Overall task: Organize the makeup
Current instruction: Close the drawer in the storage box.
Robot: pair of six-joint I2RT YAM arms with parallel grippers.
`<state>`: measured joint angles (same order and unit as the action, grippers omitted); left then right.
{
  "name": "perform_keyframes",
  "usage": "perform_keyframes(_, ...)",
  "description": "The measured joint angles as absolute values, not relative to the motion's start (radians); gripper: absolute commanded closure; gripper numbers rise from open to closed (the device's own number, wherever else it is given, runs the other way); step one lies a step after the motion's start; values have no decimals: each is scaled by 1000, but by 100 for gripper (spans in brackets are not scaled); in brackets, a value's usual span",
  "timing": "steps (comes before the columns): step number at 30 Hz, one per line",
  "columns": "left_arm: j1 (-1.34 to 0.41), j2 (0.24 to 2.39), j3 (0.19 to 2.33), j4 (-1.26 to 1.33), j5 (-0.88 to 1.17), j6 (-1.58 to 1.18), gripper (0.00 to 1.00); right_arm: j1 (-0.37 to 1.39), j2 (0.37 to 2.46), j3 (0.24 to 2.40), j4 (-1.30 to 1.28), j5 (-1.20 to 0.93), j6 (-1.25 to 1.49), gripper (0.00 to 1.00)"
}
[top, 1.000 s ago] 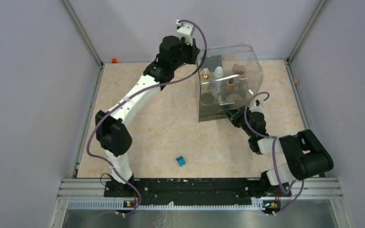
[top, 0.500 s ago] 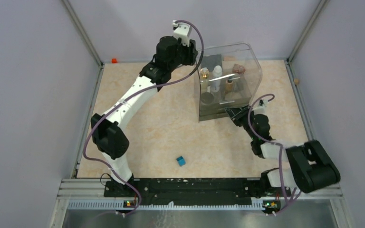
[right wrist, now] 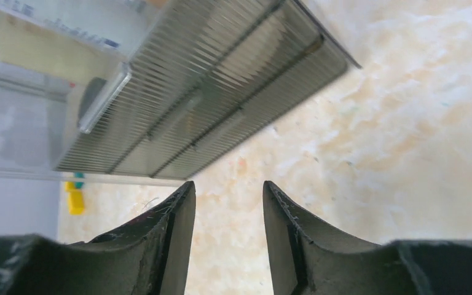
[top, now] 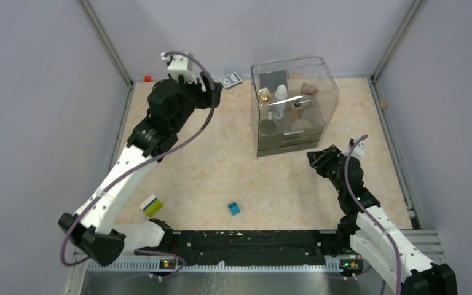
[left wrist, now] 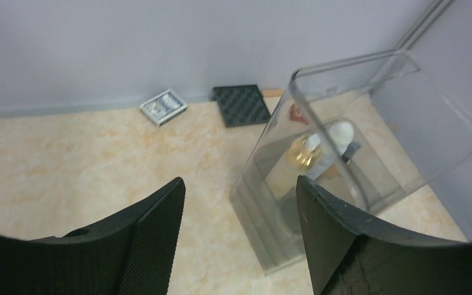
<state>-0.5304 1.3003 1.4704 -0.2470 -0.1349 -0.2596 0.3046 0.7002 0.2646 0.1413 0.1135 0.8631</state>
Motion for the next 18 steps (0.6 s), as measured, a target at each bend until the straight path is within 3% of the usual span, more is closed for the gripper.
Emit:
perform_keyframes(2, -530, 1174, 1341, -238, -178, -291, 18, 305, 645, 273, 34, 123, 848, 38)
perform_keyframes(3, -530, 1106, 1267, -240, -200, -310, 12, 305, 624, 285, -25, 131, 836, 18)
perform_keyframes(4, -530, 1045, 1195, -248, -219, -327, 3, 305, 607, 300, -80, 138, 825, 8)
perform_keyframes(11, -530, 820, 824, -405, -308, -437, 1, 305, 607, 468, -341, 211, 754, 6)
perform_keyframes(18, -530, 823, 788, -514, -340, -499, 1, 305, 743, 628, -530, 320, 701, 5)
